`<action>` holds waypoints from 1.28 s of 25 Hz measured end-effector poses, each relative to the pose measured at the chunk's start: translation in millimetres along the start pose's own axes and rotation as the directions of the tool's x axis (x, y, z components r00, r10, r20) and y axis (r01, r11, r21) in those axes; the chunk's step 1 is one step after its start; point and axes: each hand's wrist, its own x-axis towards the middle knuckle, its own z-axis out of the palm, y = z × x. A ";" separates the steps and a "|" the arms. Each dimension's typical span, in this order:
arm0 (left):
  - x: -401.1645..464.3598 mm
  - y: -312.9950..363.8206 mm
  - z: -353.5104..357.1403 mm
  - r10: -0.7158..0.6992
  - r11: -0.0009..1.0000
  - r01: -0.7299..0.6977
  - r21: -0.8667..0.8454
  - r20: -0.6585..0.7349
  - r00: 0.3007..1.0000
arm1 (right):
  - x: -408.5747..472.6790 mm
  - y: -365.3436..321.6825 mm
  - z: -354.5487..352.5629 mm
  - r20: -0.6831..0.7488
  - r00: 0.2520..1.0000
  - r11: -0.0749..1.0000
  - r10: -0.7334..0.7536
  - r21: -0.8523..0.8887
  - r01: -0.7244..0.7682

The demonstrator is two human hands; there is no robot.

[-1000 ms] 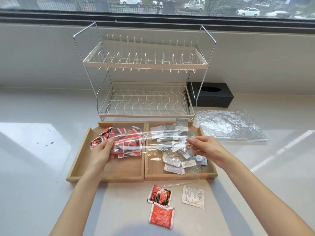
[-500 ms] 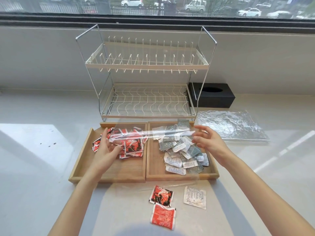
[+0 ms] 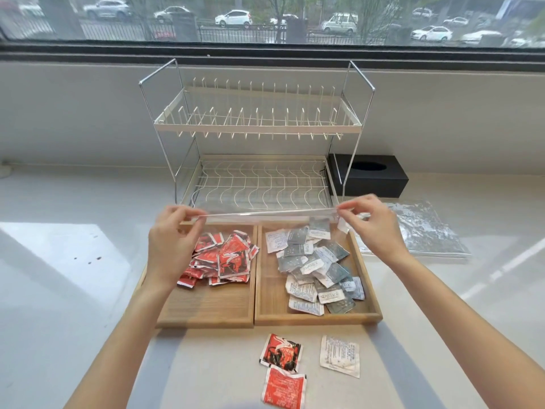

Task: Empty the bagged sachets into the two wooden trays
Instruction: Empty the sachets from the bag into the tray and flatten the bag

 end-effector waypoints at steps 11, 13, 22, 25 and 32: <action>-47.4 -22.6 26.6 -0.133 0.985 0.135 -0.112 0.026 0.991 | -41.3 30.4 24.0 -0.124 0.991 0.997 0.044 0.070 -0.035; -67.8 -43.3 37.4 -0.244 0.962 0.258 -0.094 0.138 0.960 | -58.7 49.5 34.6 -0.021 0.982 0.977 0.188 0.107 -0.185; -79.9 -49.5 38.0 -0.553 0.731 0.653 -0.198 0.390 0.737 | -72.6 68.9 37.5 0.193 0.860 0.864 0.472 0.091 -0.495; -66.1 -46.1 38.8 -0.645 0.631 0.736 -0.243 0.363 0.673 | -50.9 60.1 36.2 0.124 0.843 0.830 0.523 0.149 -0.537; -52.6 -45.4 43.1 -0.608 0.689 0.701 -0.185 0.378 0.698 | -40.1 41.3 40.5 0.326 0.767 0.793 0.552 0.080 -0.604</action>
